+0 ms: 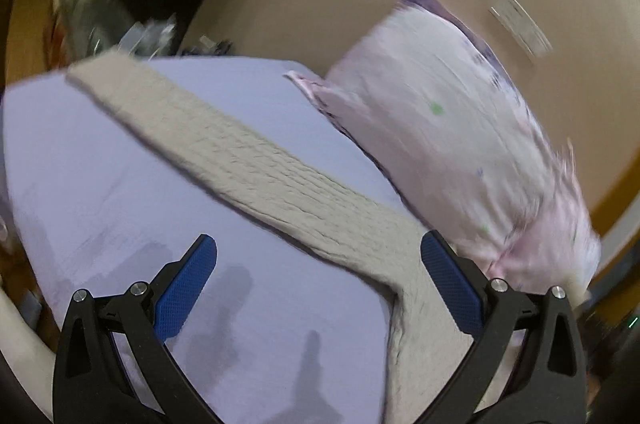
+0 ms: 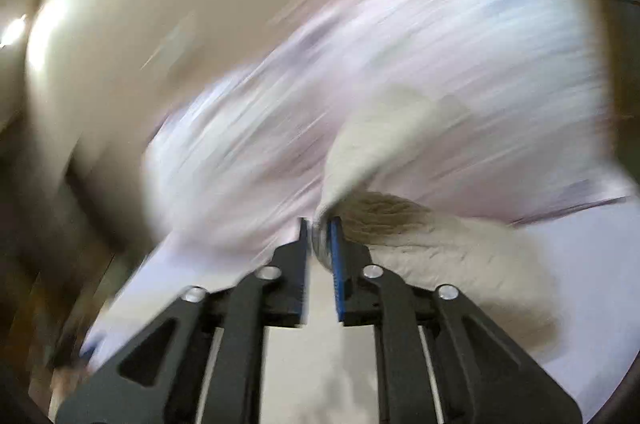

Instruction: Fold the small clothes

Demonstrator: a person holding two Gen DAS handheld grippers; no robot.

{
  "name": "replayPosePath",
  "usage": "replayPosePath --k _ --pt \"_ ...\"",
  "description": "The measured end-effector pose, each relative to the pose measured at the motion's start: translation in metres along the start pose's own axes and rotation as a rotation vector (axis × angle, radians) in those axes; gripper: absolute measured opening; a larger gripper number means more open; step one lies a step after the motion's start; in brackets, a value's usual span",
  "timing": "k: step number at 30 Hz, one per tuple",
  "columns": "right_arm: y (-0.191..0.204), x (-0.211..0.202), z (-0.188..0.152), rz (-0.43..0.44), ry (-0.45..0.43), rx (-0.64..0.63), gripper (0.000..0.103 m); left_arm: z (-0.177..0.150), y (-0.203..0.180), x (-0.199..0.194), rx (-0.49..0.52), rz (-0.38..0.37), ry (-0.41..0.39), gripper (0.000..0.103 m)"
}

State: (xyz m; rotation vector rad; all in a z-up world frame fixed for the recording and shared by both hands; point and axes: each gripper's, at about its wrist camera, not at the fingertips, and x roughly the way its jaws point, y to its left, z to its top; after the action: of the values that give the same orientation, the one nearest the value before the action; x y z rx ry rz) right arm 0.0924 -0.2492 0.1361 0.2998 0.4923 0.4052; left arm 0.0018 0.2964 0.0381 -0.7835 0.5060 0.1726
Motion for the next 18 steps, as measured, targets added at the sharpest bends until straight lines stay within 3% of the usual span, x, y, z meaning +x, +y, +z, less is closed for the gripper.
replayPosePath --k 1,2,4,6,10,11,16,18 --pt "0.029 0.027 -0.017 0.075 0.125 -0.036 0.036 0.003 0.007 0.002 -0.034 0.001 0.002 0.102" --pt "0.041 0.035 -0.025 0.098 0.160 -0.050 0.037 0.005 0.012 0.004 -0.066 0.009 0.006 0.102" --pt "0.053 0.036 -0.036 0.109 0.156 -0.067 0.045 0.011 0.027 0.006 -0.117 0.020 0.011 0.101" --pt "0.042 0.026 -0.034 0.081 0.112 -0.041 0.066 0.019 0.041 0.008 -0.155 0.031 0.017 0.096" --pt "0.003 0.005 -0.029 -0.013 0.081 0.048 0.067 0.038 0.076 0.019 -0.283 0.044 0.012 0.084" --pt "-0.006 0.000 -0.030 -0.032 0.079 0.059 0.068 0.045 0.085 0.022 -0.320 0.068 0.004 0.073" --pt "-0.033 -0.014 -0.036 -0.096 0.074 0.098 0.071 0.070 0.109 0.029 -0.434 0.096 -0.009 0.064" --pt "-0.039 -0.015 -0.039 -0.097 0.067 0.109 0.072 0.075 0.117 0.034 -0.470 0.125 -0.002 0.048"
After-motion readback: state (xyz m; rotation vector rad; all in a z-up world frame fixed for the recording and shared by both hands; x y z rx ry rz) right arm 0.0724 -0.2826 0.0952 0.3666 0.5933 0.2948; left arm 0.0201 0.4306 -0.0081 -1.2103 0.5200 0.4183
